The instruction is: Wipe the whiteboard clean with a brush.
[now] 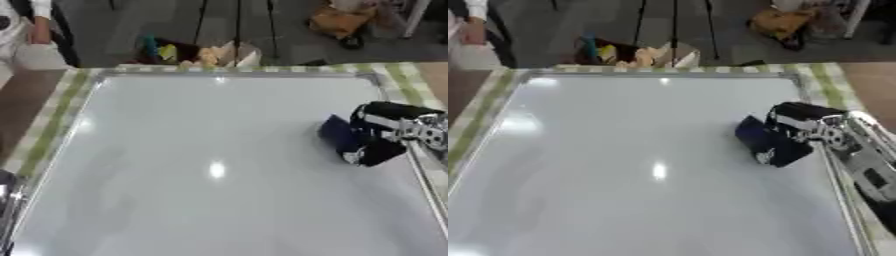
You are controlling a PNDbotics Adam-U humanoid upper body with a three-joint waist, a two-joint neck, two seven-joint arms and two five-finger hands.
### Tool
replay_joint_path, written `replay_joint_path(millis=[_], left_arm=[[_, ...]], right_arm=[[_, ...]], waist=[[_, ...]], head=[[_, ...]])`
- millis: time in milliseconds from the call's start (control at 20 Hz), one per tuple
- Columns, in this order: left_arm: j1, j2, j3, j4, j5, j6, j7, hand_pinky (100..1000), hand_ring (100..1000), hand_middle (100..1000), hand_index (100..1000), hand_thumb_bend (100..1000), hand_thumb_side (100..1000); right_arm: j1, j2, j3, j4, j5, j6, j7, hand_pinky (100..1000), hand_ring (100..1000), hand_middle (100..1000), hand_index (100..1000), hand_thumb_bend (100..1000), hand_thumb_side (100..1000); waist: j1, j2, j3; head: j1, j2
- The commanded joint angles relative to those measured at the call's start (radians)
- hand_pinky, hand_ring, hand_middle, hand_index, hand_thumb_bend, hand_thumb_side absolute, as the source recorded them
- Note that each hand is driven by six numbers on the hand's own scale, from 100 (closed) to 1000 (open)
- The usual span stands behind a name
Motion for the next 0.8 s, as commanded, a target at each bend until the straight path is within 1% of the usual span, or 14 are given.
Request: replay_joint_path(millis=[50, 150, 400, 800], left_arm=[[-0.014, 0.011, 0.004, -0.017, 0.009, -0.001, 0.003, 699, 825, 756, 768, 216, 977], [-0.014, 0.011, 0.004, -0.017, 0.009, -0.001, 0.003, 699, 825, 756, 768, 216, 977], [-0.012, 0.010, 0.004, -0.017, 0.009, 0.000, 0.003, 699, 825, 756, 768, 216, 977], [-0.012, 0.009, 0.004, -0.017, 0.008, -0.001, 0.003, 699, 825, 756, 768, 215, 978]], right_arm=[[-0.007, -0.020, 0.007, -0.024, -0.039, 0.007, 0.020, 510, 525, 291, 369, 100, 366], [-0.008, -0.022, 0.009, -0.032, -0.052, 0.014, 0.023, 513, 527, 292, 369, 100, 367], [-0.007, -0.024, 0.007, -0.039, -0.054, 0.030, 0.018, 509, 524, 289, 370, 100, 360], [-0.007, -0.027, -0.013, -0.001, -0.025, 0.054, -0.011, 513, 527, 289, 372, 100, 351]], waist=[[-0.002, -0.024, 0.002], [-0.002, -0.024, 0.002], [-0.003, -0.022, 0.004], [-0.001, -0.017, 0.006]], head=[[0.001, -0.001], [0.002, 0.000], [0.001, -0.003], [0.000, -0.010]])
